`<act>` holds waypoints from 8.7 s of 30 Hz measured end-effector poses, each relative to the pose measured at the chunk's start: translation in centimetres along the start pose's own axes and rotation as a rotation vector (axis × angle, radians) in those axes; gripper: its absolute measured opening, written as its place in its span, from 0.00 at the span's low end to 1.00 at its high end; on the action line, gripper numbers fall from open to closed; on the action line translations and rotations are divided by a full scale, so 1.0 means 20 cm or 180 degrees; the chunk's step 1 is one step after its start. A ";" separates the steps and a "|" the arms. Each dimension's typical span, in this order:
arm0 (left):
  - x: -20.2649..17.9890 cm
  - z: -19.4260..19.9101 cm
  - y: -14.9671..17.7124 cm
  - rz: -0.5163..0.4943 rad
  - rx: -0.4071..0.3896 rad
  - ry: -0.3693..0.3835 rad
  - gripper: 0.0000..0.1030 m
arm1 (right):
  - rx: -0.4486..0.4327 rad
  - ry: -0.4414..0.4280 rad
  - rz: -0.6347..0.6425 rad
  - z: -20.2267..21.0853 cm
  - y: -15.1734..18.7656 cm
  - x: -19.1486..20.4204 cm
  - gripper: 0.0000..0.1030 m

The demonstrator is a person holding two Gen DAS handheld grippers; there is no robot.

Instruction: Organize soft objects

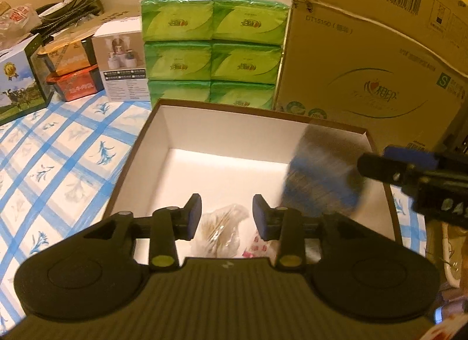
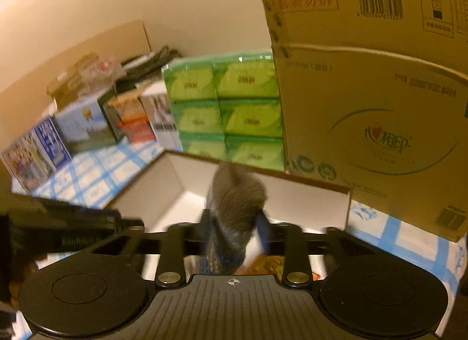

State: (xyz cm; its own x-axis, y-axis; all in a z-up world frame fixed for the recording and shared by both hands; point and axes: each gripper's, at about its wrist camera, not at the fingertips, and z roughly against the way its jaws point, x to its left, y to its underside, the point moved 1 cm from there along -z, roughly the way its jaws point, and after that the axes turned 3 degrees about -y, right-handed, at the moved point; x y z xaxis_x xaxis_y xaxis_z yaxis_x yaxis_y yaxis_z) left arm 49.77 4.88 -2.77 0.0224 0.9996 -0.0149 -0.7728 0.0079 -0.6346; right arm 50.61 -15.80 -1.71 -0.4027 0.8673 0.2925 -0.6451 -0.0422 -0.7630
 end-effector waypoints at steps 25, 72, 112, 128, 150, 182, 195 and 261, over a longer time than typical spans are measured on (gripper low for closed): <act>0.13 0.62 0.38 0.0073 -0.0190 0.0057 0.57 | -0.0031 -0.0167 0.0075 0.51 0.32 -0.01 0.66; 0.22 1.01 1.44 0.0616 0.0138 -0.0425 0.58 | 0.0698 -0.0375 0.0858 0.81 1.13 0.34 0.84; 0.03 0.63 1.41 0.0302 0.0387 -0.0230 0.58 | 0.1231 -0.0787 0.2722 0.27 1.32 0.37 0.89; 0.05 0.61 1.39 0.0326 0.0371 -0.0248 0.58 | 0.0655 -0.0378 0.1038 0.38 1.01 0.22 0.50; -0.07 0.35 1.21 -0.0200 0.0162 -0.0037 0.39 | 0.0778 -0.0122 0.0457 0.39 1.05 0.04 0.51; 0.01 0.32 1.20 0.0133 0.0077 0.0042 0.15 | 0.0480 -0.0004 0.0971 0.14 1.17 0.08 0.18; 0.02 0.41 1.18 0.0165 -0.0044 0.0019 0.15 | 0.0302 -0.0031 0.1114 0.30 1.13 0.20 0.13; -0.14 0.00 0.11 -0.0168 -0.0339 -0.0009 0.29 | 0.0243 0.0330 0.0283 0.08 0.29 -0.07 0.13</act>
State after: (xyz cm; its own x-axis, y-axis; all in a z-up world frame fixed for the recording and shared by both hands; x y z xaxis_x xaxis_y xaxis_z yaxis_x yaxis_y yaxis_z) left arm 48.00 2.02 -4.24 0.0594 0.9980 0.0228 -0.6988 0.0579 -0.7129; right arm 46.47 -18.02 -5.64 -0.3938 0.9049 0.1616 -0.6589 -0.1552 -0.7361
